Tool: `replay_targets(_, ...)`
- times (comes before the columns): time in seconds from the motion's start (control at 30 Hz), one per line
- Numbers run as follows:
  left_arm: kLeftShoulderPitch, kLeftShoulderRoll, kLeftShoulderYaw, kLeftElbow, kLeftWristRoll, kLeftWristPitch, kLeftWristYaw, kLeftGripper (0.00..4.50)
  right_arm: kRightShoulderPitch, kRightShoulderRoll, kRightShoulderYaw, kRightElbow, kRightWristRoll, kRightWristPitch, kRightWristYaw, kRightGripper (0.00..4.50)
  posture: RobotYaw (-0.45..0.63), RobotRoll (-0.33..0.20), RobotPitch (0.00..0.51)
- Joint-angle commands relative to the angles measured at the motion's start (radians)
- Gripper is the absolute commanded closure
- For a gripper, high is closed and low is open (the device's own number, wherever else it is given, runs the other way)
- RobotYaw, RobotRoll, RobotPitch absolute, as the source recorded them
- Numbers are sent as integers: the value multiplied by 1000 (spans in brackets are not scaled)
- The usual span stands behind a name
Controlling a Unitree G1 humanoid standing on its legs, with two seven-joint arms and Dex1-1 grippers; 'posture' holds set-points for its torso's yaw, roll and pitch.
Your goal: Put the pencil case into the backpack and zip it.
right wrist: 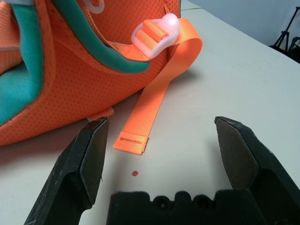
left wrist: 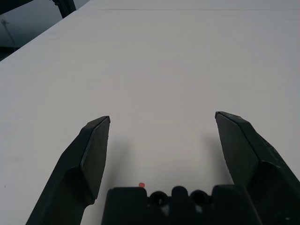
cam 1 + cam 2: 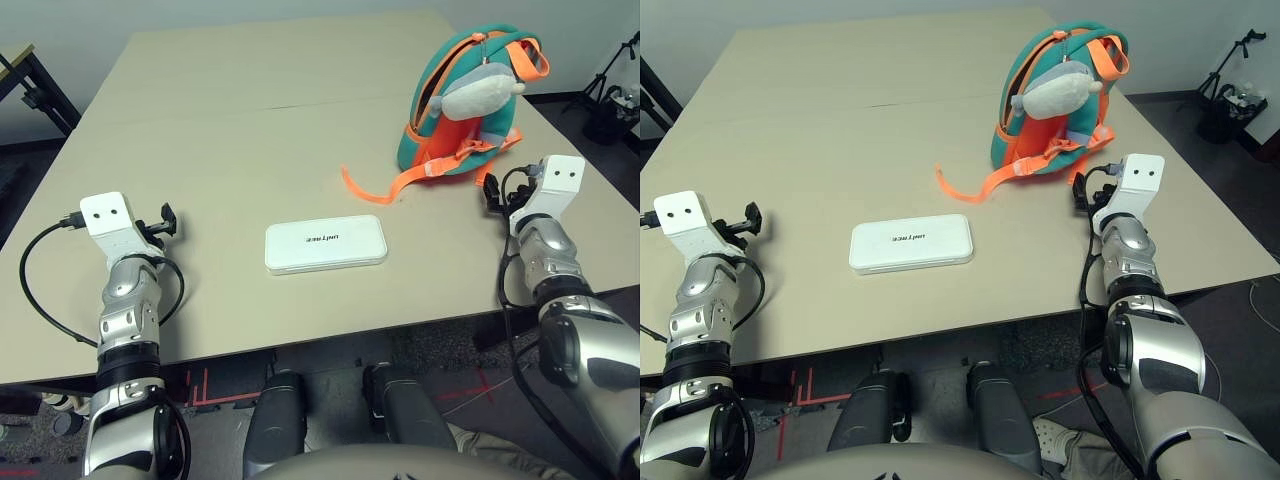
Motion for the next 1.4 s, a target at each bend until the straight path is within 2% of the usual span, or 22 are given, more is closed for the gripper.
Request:
replay_targets(0.03,13,0,5,-9,2,-5,0,0,-11,0,6,11,-6,3,4,37,-12,0,90)
replay_targets(0.2,8,-7,-7,-25,-9,9,-22,0,2,-27,10,-14,-10,5,32,37,-13,0,93)
replay_targets(0.33,-4,-10,7,-92,-124,12,-169,0,64,-80,39,-103,-30,15,98,37,-8,0,88)
replay_targets(0.5,-7,9,5,-131,-223,53,-319,0,156,-122,47,-310,17,110,245,37,-14,0,75)
replay_targets(0.6,-14,47,34,-159,-372,232,-419,0,242,-177,80,-510,27,201,361,644,-59,0,94)
replay_targets(0.7,-43,94,38,-140,-445,352,-483,0,311,-198,135,-711,26,297,433,1685,-74,0,109)
replay_targets(0.77,-63,114,47,-135,-501,404,-545,0,349,-188,164,-817,32,358,453,2529,-71,0,111)
replay_targets(0.8,-71,119,51,-140,-527,432,-567,0,362,-182,175,-858,34,384,458,2821,-68,0,110)
replay_targets(0.93,-83,136,38,-158,-606,527,-667,0,381,-167,223,-935,26,439,478,4439,-66,0,107)
replay_targets(1.07,-119,174,6,-113,-602,610,-699,0,366,-159,254,-907,0,428,485,4477,-60,0,106)
replay_targets(1.17,-194,217,-4,2,-624,776,-693,0,352,-155,285,-890,-21,415,508,4477,-61,0,107)
replay_targets(1.23,-238,241,-1,64,-688,951,-739,0,340,-147,299,-892,-26,413,514,4477,-65,0,103)
replay_targets(1.4,-291,275,-68,125,-685,1120,-838,0,316,-136,336,-864,-60,384,518,4477,-73,0,99)
